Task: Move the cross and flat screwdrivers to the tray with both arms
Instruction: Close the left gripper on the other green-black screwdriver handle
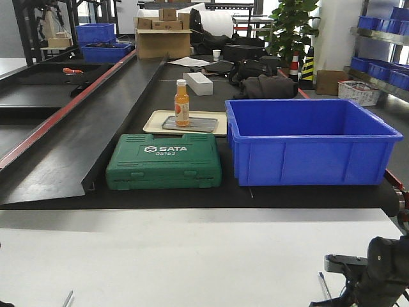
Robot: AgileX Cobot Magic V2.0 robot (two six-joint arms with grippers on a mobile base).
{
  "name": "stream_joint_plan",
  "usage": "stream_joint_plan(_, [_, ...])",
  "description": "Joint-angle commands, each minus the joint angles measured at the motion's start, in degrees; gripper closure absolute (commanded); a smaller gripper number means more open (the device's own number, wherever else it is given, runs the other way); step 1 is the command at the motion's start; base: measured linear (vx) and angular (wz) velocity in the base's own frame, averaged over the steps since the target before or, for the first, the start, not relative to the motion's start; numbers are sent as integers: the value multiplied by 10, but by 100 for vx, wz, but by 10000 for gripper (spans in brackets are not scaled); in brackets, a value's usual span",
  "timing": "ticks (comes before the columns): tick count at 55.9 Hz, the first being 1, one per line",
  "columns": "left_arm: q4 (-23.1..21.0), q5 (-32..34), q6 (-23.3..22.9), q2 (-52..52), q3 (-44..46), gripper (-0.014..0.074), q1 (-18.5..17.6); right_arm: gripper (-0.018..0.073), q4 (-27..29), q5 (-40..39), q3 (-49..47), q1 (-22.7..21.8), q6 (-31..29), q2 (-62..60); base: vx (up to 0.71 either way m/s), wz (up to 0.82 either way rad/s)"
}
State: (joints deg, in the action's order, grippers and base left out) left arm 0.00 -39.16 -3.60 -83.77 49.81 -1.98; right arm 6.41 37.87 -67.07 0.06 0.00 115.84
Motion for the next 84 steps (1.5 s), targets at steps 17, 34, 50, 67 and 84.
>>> stream_joint_plan(17, [-34, 19, -1, -103, 67, 114, 2, 559, 11, -10, -9, -1, -4, -20, 0, 0])
stream_joint_plan(34, [-79, 45, 50, -128, 67, 114, 2, 559, 10, -12, -9, -1, -4, -20, 0, 0])
stream_joint_plan(50, [-79, 38, 54, -168, 67, 114, 2, 559, 11, -17, -9, -1, -4, -20, 0, 0])
stream_joint_plan(67, [-79, 46, 60, -210, 67, 115, 2, 559, 14, -24, -9, -1, -4, -20, 0, 0])
stream_joint_plan(84, [-78, 47, 84, -247, 67, 222, 2, 559, 17, -24, -9, -1, -4, -20, 0, 0])
